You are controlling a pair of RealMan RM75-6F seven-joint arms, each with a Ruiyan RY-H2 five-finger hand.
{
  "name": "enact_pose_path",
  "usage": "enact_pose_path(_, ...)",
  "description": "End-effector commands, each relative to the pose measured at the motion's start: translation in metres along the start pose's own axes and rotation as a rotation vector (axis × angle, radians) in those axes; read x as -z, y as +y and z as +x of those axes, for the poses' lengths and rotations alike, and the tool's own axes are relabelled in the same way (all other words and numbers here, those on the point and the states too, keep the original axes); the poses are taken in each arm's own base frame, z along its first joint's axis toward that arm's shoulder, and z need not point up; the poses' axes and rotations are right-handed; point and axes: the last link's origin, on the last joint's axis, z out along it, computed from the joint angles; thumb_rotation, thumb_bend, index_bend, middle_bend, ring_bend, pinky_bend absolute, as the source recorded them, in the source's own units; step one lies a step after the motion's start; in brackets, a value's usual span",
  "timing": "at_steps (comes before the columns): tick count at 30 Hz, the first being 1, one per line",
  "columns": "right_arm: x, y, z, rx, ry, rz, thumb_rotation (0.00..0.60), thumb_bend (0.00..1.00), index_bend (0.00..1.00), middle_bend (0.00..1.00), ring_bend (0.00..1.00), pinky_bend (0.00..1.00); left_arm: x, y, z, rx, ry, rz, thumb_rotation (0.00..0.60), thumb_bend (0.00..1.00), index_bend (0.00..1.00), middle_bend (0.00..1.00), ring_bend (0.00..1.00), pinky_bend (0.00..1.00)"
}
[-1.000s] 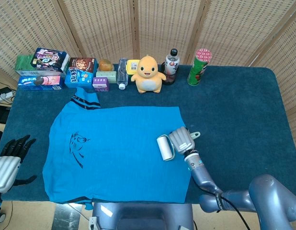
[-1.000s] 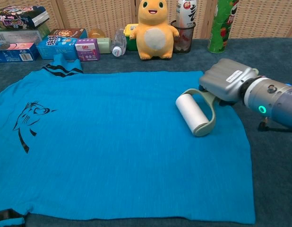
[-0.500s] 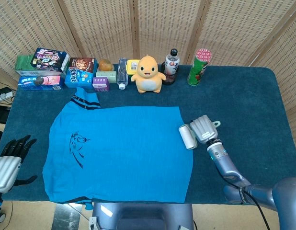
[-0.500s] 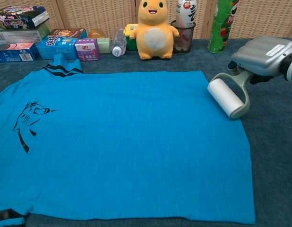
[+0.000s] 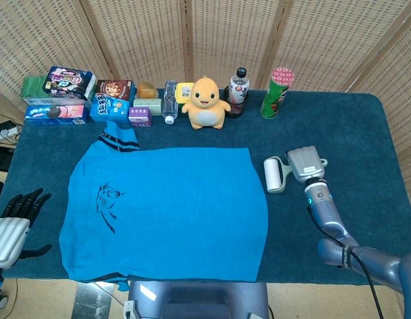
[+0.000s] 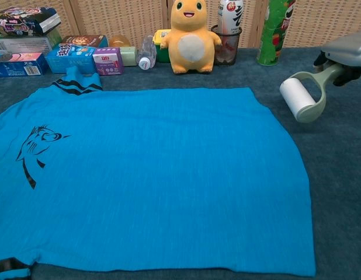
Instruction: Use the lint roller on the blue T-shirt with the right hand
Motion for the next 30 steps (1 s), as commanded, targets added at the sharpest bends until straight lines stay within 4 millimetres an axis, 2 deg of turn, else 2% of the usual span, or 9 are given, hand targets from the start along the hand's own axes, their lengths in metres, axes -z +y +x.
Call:
enact_pose_path(1,-0.002,0.008,-0.018,-0.039,-0.048,-0.06,0.6,1.0,0.5,0.67,0.75,0.98,0.0,-0.001,0.001,0.002,0.004,0.003,0.6,0.14,0.0,0.0,0.0,0.02)
enact_pose_path(2,-0.002,0.009,-0.021,-0.04,-0.056,-0.074,0.6,1.0,0.47,0.64,0.72,0.95,0.001,-0.001,0.001,0.003,0.005,0.004,0.6,0.14,0.0,0.0,0.0,0.02)
enact_pose_path(4,0.001,0.012,-0.027,-0.04,-0.097,-0.08,0.6,0.84,0.31,0.51,0.59,0.82,0.001,-0.001,0.001,0.004,0.007,0.006,0.6,0.14,0.0,0.0,0.0,0.02)
enact_pose_path(6,0.007,0.012,-0.031,-0.067,-0.179,-0.062,0.6,0.32,0.06,0.22,0.27,0.54,0.001,-0.001,0.001,0.005,0.006,0.006,0.6,0.14,0.0,0.0,0.0,0.02)
enact_pose_path(8,0.01,0.011,-0.027,-0.092,-0.207,-0.061,0.6,0.04,0.0,0.04,0.06,0.34,0.0,-0.001,0.001,0.005,0.003,0.005,0.6,0.14,0.0,0.0,0.0,0.02)
enact_pose_path(9,0.011,0.011,-0.024,-0.099,-0.207,-0.059,0.6,0.0,0.0,0.0,0.02,0.26,0.0,0.0,0.0,0.006,0.001,0.004,0.6,0.14,0.0,0.0,0.0,0.02)
enact_pose_path(12,0.014,0.01,-0.017,-0.106,-0.193,-0.052,0.6,0.0,0.0,0.0,0.0,0.15,0.001,0.0,0.0,0.006,-0.003,0.003,0.6,0.14,0.0,0.0,0.0,0.02)
enact_pose_path(19,0.023,0.018,0.003,-0.097,-0.15,-0.038,0.6,0.0,0.0,0.0,0.0,0.12,0.001,-0.002,0.002,0.01,0.003,0.008,0.6,0.14,0.0,0.0,0.0,0.02)
enact_pose_path(30,0.111,0.062,0.021,-0.317,0.145,0.046,0.6,0.0,0.0,0.0,0.0,0.11,0.006,-0.002,0.004,-0.024,0.092,0.022,0.6,0.14,0.0,0.0,0.0,0.02)
